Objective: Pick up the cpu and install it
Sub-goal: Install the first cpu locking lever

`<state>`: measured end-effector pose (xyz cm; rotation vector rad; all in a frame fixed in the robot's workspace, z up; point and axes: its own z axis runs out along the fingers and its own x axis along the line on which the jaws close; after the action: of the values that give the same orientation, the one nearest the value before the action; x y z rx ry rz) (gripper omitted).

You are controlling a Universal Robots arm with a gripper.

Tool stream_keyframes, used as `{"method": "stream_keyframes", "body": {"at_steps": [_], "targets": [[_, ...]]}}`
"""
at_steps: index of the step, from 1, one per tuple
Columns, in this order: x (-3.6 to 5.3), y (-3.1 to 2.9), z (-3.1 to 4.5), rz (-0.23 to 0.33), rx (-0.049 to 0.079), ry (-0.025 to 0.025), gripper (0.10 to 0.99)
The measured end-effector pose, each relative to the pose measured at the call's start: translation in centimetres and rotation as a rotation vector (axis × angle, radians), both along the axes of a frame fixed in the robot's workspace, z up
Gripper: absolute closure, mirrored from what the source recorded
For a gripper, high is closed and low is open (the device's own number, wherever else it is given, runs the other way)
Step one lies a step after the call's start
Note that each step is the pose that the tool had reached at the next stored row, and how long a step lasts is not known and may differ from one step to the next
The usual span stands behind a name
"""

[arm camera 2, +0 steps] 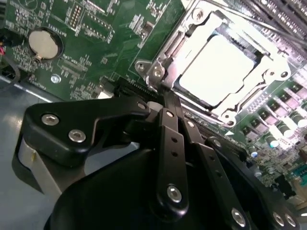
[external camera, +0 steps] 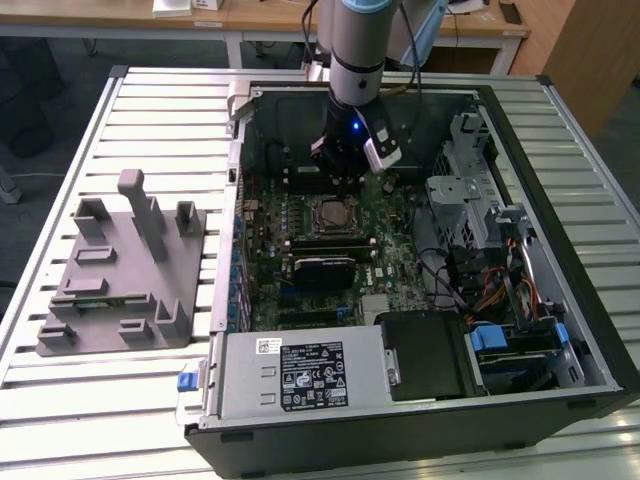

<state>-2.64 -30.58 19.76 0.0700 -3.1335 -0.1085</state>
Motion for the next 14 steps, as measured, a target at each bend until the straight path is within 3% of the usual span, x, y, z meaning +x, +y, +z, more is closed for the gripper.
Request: {"method": "stream_keyframes", "body": {"at_steps": [5,14], "targets": [[0.00,-0.01,1.26,0.000,-0.001,0.0003,0.980],[0.00,-0.66,1.31,0.000,-0.001,0.0004,0.980]]}}
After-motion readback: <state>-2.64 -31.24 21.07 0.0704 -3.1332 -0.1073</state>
